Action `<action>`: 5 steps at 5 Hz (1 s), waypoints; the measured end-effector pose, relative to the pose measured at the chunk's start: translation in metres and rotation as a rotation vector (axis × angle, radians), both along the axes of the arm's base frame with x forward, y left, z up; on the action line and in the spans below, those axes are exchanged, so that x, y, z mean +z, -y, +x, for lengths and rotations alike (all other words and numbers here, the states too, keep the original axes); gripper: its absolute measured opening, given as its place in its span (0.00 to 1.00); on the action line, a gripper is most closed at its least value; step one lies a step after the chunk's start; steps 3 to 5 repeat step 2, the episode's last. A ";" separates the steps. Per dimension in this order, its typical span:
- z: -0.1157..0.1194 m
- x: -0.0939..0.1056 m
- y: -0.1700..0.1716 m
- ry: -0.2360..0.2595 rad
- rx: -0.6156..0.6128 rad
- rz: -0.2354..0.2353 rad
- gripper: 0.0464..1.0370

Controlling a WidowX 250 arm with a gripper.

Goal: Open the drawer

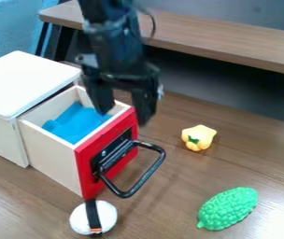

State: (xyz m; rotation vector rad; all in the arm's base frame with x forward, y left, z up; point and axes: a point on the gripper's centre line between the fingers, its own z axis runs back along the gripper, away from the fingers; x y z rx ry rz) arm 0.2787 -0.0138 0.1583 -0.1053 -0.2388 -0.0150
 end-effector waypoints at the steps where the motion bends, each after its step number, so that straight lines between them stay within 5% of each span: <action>1: -0.008 0.023 -0.007 0.023 0.002 -0.043 0.96; 5: -0.013 0.029 -0.014 0.003 0.017 -0.038 0.96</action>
